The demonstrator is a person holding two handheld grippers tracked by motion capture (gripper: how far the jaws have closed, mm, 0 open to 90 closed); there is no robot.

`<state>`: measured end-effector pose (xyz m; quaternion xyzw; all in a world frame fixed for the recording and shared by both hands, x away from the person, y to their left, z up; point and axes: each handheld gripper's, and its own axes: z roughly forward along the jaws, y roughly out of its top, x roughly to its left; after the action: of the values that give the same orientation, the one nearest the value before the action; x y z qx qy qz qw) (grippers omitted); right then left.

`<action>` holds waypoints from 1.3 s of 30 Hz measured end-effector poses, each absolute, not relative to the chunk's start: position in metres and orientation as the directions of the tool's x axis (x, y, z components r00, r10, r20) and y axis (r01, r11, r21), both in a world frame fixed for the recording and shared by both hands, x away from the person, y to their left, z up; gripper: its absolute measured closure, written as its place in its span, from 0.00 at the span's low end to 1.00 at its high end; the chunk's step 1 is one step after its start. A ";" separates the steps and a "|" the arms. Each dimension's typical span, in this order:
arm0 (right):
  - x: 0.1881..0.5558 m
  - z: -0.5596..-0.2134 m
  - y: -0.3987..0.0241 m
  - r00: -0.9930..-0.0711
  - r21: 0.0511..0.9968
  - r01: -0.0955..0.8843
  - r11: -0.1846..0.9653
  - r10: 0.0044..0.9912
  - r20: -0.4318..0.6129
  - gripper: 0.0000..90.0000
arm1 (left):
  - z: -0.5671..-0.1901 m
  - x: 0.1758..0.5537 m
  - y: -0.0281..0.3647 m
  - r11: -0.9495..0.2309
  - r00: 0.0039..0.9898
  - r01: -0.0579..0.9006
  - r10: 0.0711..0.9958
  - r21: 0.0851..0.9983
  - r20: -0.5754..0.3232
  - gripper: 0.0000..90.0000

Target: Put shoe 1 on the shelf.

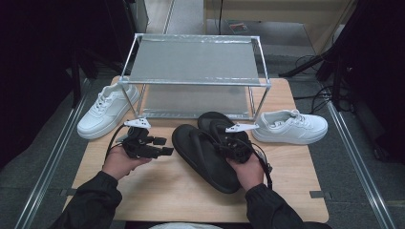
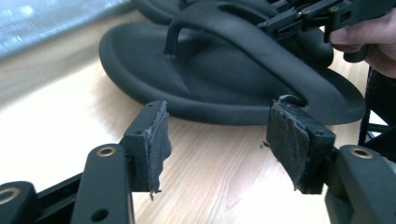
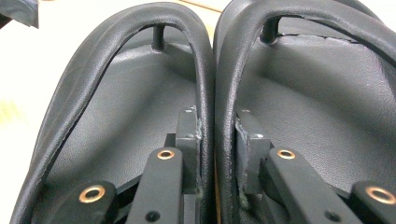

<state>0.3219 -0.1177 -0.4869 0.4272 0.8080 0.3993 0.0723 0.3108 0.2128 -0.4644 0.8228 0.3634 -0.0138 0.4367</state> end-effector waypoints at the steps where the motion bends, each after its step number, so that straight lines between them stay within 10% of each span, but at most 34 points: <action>1: 0.324 -0.486 -0.117 -0.621 0.705 0.636 0.315 0.750 0.225 0.84 | -0.463 0.312 0.214 -0.353 0.734 0.611 0.587 0.708 -0.341 0.45; 7: 0.340 -0.484 -0.109 -0.620 0.712 0.628 0.315 0.755 0.213 0.84 | -0.440 0.323 0.211 -0.387 0.741 0.606 0.593 0.695 -0.316 0.83; 39: 0.446 -0.505 -0.056 -0.466 0.726 0.662 0.189 0.861 0.201 0.84 | -0.340 0.451 0.203 -0.373 0.761 0.517 0.613 0.770 -0.214 1.00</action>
<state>0.4465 -0.0559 -0.5048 0.5007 0.7604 0.3936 0.1267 0.4507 0.2035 -0.3395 0.8269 0.3415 0.0539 0.4435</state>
